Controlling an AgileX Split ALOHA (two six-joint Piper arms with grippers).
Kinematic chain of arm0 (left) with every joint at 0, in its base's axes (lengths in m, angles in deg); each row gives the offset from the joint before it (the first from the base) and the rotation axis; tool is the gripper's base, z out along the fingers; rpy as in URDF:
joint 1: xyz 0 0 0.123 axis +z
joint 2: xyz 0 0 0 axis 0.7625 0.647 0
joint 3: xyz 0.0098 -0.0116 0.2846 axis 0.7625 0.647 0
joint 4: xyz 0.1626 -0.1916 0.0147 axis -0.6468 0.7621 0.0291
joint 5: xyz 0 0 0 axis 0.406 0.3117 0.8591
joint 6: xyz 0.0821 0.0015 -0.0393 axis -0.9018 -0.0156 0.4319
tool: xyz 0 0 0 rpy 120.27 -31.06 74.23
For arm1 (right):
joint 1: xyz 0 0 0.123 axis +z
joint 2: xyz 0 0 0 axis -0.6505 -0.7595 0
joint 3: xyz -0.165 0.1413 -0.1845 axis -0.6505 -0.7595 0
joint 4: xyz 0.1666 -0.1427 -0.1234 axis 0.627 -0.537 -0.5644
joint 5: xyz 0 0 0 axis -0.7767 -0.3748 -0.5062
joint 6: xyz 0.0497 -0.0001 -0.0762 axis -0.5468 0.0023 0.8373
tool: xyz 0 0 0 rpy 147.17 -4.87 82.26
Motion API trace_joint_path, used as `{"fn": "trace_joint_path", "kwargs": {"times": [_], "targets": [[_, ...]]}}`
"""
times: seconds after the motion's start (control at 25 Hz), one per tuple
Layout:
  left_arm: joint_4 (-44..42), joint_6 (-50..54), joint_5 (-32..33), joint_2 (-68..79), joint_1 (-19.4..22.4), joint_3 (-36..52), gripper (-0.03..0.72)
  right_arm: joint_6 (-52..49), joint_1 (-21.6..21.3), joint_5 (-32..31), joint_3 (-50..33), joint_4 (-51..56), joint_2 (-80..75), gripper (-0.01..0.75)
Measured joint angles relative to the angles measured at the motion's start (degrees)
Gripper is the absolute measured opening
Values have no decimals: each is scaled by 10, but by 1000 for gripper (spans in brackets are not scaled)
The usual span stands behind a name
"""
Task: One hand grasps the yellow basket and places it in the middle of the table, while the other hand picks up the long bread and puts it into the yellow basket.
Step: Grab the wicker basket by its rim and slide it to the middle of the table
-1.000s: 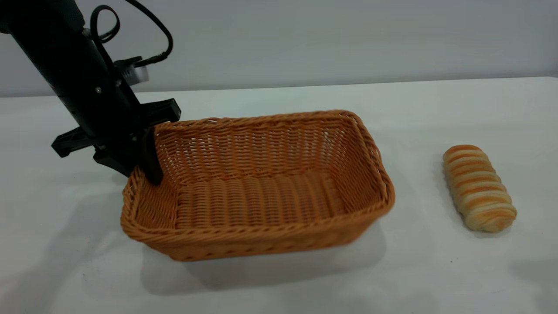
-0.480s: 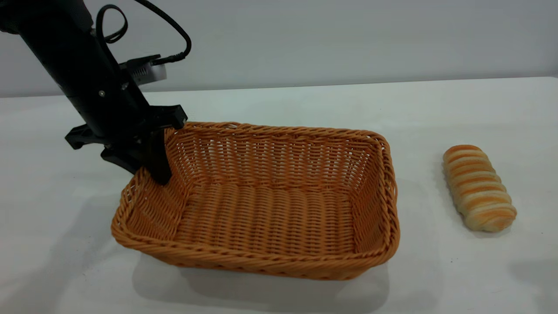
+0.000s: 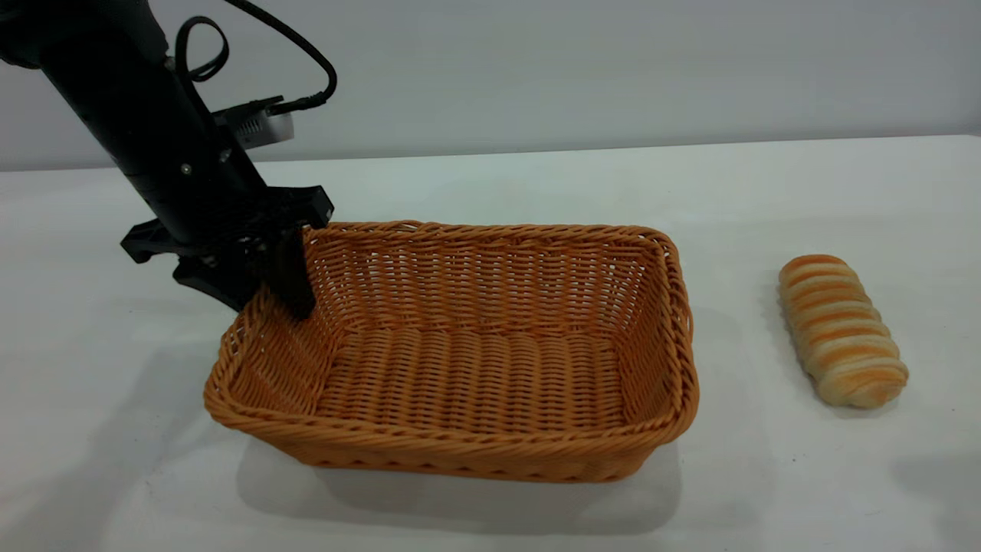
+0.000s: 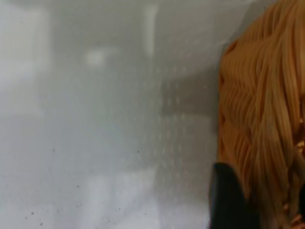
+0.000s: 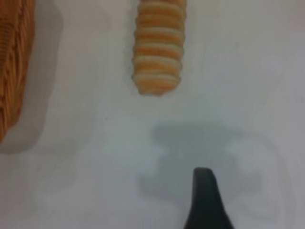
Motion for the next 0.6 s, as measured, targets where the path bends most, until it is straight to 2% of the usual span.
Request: {"fn": "trace_joint_path", "kwargs": {"times": [0.12, 0.24, 0.4, 0.6], "targets": [[0, 11, 5, 0, 0, 0, 567, 15, 0, 23, 0, 0, 0, 554], [-1, 12, 9, -7, 0, 0, 628, 24, 0, 60, 0, 0, -8, 566], [-30, 12, 11, -41, 0, 0, 628, 27, 0, 108, 0, 0, -51, 591], [-51, 12, 19, -88, 0, 0, 596, 27, 0, 140, 7, 11, -152, 595]]}}
